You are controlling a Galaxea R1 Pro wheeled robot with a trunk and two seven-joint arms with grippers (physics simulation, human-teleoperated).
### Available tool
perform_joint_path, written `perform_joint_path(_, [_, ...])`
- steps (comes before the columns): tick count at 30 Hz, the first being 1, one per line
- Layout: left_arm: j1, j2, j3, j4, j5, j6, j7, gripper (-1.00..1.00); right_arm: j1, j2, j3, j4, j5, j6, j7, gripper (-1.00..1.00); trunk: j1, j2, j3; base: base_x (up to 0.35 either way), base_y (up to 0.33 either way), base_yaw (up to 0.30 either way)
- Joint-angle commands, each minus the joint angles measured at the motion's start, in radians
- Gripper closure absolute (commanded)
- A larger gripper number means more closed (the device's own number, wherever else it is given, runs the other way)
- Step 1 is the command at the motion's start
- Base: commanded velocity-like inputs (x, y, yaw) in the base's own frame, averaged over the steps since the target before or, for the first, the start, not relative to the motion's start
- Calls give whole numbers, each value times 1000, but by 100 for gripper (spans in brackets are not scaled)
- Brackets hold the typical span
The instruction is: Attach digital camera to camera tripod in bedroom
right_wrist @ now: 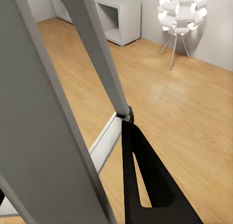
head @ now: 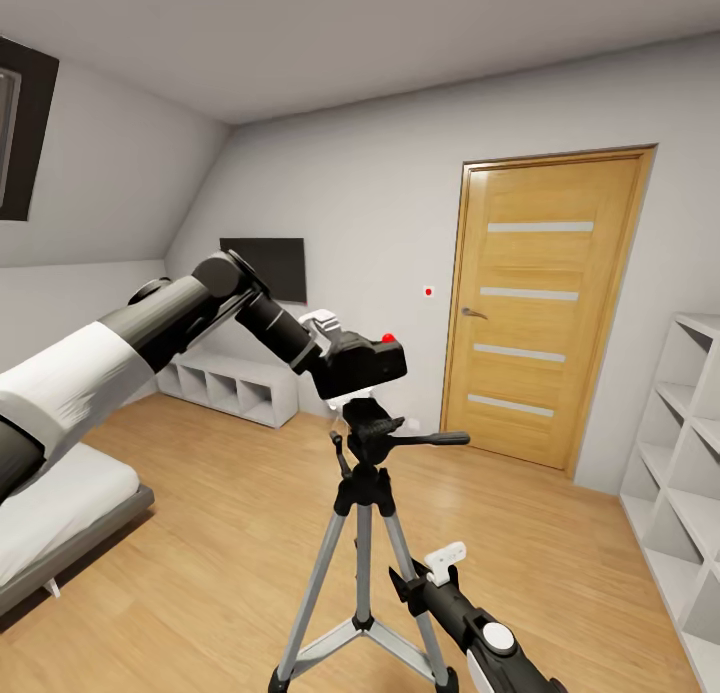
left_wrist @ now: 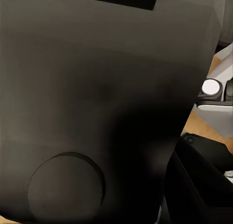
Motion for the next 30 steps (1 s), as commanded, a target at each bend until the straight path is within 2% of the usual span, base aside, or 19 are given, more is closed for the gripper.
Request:
perform_joint_path(1, [-1,3,1,-4,2,8,-3,100,-1,-1,-3,8,6,-2,-3,100,1,0,-1,0,0,0])
perform_joint_path(8, [-2,13,19,-17,2,8,-3,100,-4,0,-3,8,6,-2,-19,100,1,0,-1,0,0,0])
perform_joint_path(30, [-2,19,24,-20,2,8,-3,100,-8,0,-3,9,6,-2,-23,100,1,0,-1,0,0,0])
